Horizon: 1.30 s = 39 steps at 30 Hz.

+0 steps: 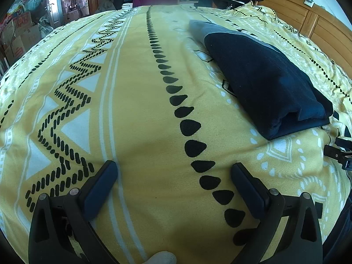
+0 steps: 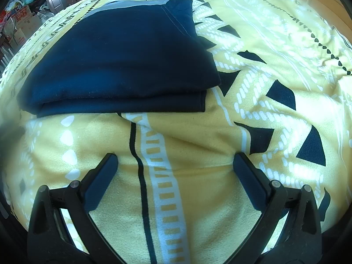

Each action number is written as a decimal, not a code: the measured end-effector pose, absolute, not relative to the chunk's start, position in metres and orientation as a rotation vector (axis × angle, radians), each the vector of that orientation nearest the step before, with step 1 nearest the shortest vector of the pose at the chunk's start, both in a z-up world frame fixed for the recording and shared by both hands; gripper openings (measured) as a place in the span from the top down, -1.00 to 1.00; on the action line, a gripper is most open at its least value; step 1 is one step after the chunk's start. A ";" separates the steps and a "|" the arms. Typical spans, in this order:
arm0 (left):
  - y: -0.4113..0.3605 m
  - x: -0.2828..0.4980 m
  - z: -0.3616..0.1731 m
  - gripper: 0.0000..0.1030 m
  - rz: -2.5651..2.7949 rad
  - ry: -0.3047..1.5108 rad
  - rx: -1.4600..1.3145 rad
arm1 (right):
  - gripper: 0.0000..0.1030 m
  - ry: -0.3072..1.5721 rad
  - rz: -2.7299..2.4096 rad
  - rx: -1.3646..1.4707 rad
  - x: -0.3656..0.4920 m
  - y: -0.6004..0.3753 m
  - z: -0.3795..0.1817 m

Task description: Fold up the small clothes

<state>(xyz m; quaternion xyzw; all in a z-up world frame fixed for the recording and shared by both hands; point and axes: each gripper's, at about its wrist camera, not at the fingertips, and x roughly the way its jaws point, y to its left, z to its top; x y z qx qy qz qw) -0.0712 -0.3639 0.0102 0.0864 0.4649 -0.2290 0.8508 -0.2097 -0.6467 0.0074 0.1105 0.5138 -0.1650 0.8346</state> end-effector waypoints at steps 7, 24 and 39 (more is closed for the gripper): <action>-0.362 -0.073 0.010 -1.00 -0.484 0.976 0.180 | -1.00 1.093 -0.354 0.241 -0.207 -0.649 0.007; -0.362 -0.073 0.010 -1.00 -0.479 0.978 0.185 | -1.00 1.084 -0.348 0.232 -0.210 -0.647 0.007; -0.366 -0.071 0.009 -1.00 -0.459 0.981 0.221 | -1.00 1.076 -0.328 0.215 -0.220 -0.643 0.008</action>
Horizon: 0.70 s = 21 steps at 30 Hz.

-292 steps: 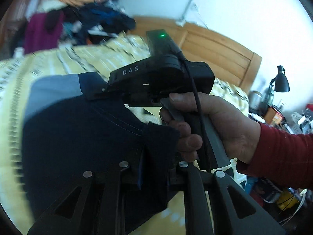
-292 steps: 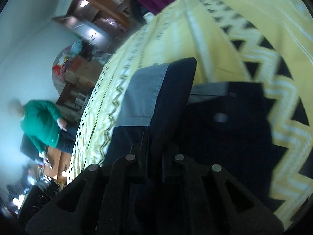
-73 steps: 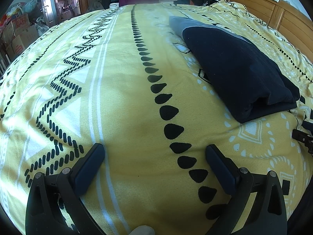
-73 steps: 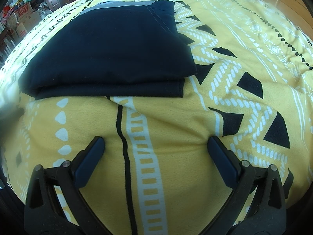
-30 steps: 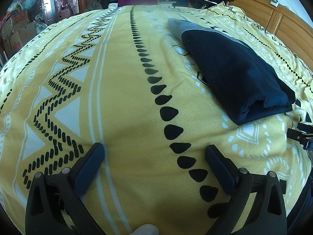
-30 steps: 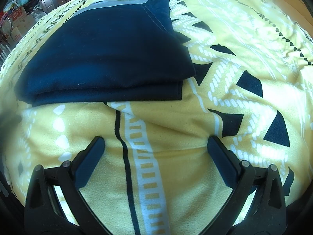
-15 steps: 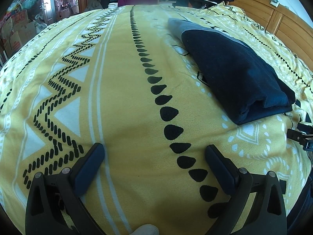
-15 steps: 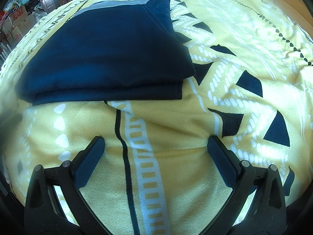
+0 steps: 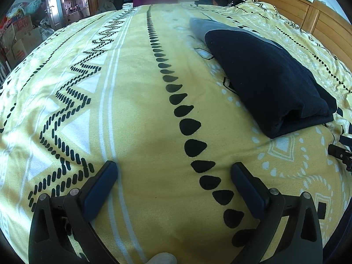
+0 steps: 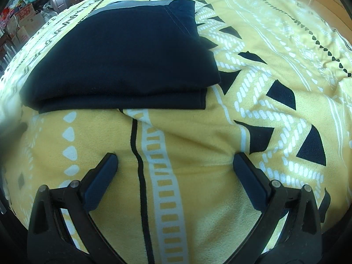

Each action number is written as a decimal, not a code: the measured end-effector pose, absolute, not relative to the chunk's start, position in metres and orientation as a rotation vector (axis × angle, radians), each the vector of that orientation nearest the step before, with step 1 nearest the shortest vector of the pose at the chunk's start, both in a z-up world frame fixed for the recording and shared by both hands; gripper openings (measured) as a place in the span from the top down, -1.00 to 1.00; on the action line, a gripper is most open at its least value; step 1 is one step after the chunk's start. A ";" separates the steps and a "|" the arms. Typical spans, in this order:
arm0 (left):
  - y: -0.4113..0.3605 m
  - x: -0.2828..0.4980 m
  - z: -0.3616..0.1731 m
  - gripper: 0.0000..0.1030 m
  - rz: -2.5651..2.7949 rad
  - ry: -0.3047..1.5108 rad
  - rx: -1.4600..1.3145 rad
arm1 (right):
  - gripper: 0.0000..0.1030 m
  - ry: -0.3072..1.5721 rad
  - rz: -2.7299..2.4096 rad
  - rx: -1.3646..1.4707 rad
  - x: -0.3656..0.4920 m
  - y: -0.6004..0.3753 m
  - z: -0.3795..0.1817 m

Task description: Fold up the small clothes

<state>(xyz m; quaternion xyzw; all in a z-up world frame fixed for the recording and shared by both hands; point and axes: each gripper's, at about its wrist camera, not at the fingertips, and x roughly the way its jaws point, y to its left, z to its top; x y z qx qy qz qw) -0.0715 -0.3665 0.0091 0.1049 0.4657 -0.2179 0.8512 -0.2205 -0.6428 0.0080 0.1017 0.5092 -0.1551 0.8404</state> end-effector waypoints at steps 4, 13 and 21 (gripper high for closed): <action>-0.366 -0.071 0.009 -1.00 -0.457 0.982 0.223 | -1.00 1.076 -0.325 0.213 -0.222 -0.643 0.008; -0.365 -0.070 0.009 -1.00 -0.459 0.982 0.219 | -1.00 1.076 -0.325 0.213 -0.222 -0.643 0.009; -0.359 -0.062 0.013 -1.00 -0.479 1.026 0.165 | -1.00 1.077 -0.326 0.210 -0.222 -0.643 0.009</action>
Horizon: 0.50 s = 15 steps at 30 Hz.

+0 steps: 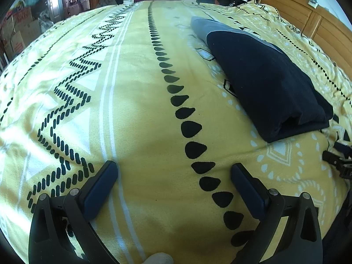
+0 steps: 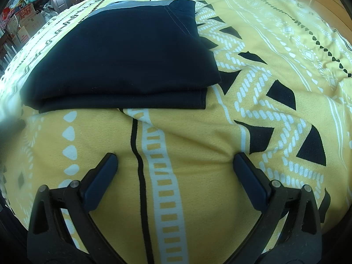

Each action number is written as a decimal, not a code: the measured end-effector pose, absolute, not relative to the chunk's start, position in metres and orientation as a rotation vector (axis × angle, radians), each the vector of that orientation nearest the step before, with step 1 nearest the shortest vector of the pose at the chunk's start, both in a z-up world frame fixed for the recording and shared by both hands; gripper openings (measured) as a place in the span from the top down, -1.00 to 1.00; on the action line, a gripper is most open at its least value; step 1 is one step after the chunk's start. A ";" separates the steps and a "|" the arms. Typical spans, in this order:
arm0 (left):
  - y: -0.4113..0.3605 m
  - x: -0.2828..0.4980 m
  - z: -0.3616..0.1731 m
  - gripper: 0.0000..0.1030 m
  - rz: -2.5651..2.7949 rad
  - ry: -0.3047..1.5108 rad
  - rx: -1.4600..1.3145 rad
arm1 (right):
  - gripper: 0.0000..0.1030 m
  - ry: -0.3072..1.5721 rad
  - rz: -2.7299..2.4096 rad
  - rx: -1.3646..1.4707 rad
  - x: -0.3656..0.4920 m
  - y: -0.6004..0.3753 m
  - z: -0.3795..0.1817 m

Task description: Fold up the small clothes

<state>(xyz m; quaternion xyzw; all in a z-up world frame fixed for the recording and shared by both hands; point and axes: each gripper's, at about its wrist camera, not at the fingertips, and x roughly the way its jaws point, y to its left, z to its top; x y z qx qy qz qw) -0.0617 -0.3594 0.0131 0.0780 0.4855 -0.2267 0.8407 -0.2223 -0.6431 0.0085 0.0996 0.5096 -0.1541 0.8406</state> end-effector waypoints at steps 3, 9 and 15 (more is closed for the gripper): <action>-0.358 -0.060 0.014 -1.00 -0.475 1.032 0.145 | -1.00 1.080 -0.328 0.207 -0.221 -0.643 0.009; -0.369 -0.058 0.014 -1.00 -0.428 1.060 0.184 | -1.00 1.103 -0.320 0.215 -0.215 -0.647 0.011; -0.378 -0.052 0.054 -1.00 -0.445 1.027 0.142 | -0.99 1.039 -0.293 0.189 -0.218 -0.641 0.057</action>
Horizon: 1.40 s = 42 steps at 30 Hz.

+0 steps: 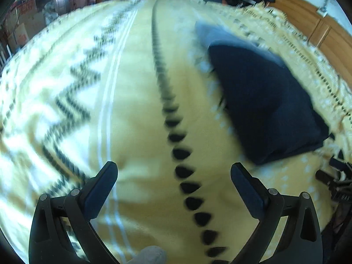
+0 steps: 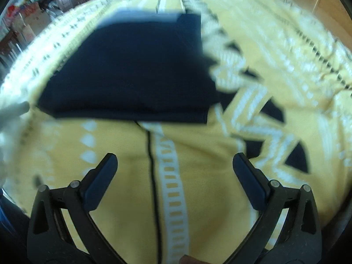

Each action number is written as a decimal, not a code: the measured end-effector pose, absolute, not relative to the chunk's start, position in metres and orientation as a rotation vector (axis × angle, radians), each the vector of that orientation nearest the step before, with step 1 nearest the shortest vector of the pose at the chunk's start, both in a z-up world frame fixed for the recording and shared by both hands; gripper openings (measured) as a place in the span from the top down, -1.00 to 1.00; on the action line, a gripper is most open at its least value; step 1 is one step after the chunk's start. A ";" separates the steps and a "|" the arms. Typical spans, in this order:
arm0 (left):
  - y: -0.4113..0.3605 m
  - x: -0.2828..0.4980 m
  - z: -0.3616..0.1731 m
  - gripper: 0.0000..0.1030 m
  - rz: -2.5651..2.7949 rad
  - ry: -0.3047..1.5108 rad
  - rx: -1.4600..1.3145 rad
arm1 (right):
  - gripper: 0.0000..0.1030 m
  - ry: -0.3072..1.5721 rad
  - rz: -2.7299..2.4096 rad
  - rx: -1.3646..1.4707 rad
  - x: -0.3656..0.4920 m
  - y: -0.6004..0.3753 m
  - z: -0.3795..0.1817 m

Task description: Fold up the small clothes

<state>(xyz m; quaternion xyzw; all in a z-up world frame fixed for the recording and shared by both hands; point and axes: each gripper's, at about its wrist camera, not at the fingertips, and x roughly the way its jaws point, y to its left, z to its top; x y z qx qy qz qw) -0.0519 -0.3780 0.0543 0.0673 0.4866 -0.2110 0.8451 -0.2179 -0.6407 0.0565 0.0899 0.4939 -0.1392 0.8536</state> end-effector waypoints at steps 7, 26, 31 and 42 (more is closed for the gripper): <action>-0.392 -0.084 0.199 -1.00 -0.445 0.666 0.176 | -1.00 0.755 -0.299 0.122 -0.239 -0.611 0.193; -0.387 -0.201 0.340 -1.00 -0.497 0.381 0.126 | -1.00 0.571 -0.328 0.093 -0.287 -0.563 0.290; -0.390 -0.204 0.322 -1.00 -0.492 0.433 0.165 | -1.00 0.618 -0.323 0.130 -0.289 -0.563 0.277; -0.403 -0.202 0.304 -1.00 -0.474 0.494 0.234 | -1.00 0.635 -0.325 0.162 -0.302 -0.567 0.267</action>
